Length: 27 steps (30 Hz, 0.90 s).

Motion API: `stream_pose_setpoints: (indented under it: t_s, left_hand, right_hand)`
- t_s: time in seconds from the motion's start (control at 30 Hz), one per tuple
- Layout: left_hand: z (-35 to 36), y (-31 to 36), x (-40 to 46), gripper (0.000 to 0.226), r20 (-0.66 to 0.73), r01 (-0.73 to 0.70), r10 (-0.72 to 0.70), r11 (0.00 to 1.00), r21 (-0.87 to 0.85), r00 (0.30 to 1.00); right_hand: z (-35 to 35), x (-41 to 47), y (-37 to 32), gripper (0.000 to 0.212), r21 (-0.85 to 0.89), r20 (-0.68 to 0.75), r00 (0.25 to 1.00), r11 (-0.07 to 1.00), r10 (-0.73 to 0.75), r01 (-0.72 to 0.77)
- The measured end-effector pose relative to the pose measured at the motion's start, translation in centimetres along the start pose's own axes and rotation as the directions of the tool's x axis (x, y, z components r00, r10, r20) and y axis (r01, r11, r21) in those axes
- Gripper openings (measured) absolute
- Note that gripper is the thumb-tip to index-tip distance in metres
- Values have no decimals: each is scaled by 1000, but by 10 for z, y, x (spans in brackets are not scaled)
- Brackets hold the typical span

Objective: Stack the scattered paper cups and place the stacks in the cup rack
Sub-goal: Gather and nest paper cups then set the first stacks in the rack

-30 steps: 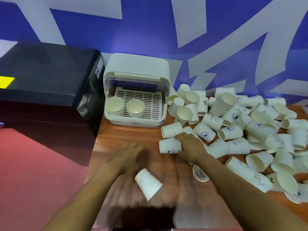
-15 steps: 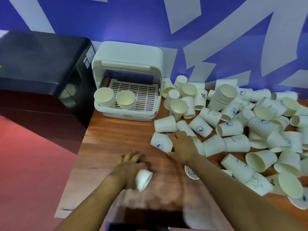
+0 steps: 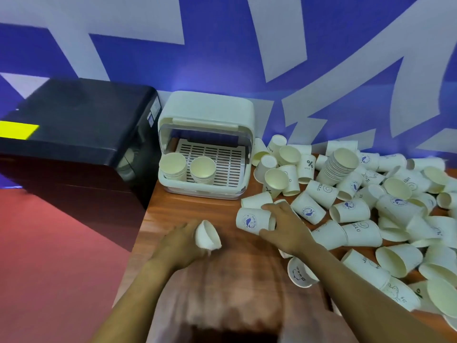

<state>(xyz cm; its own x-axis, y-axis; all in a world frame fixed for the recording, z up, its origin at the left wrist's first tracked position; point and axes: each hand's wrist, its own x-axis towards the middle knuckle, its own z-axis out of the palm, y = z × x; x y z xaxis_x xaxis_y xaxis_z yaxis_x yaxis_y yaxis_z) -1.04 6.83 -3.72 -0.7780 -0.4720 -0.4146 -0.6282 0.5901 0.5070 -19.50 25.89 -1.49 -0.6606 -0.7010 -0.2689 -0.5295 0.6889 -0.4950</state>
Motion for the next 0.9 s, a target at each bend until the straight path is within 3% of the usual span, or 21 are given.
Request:
stream_pose_setpoints:
  t_s: [0.1,0.27,0.77,0.9]
  left_hand:
    - [-26,-2,5,63,-131,-61,38,982,-177,991]
    - [-72,-5,11,57,-290,-182,92,936,-301,953]
    - [-146,-31,42,69,-386,-281,137,894,-349,912]
    - [-157,-32,51,71,-372,-274,134,894,-354,918]
  right_hand:
    - [-9,3,-19,65,75,-31,999,997,11,-9]
    - [-11,15,-55,62,120,-19,1000,993,16,-14]
    - [-6,52,-135,65,210,-300,952,978,55,10]
    - [-5,64,-143,64,216,-300,951,976,80,-14]
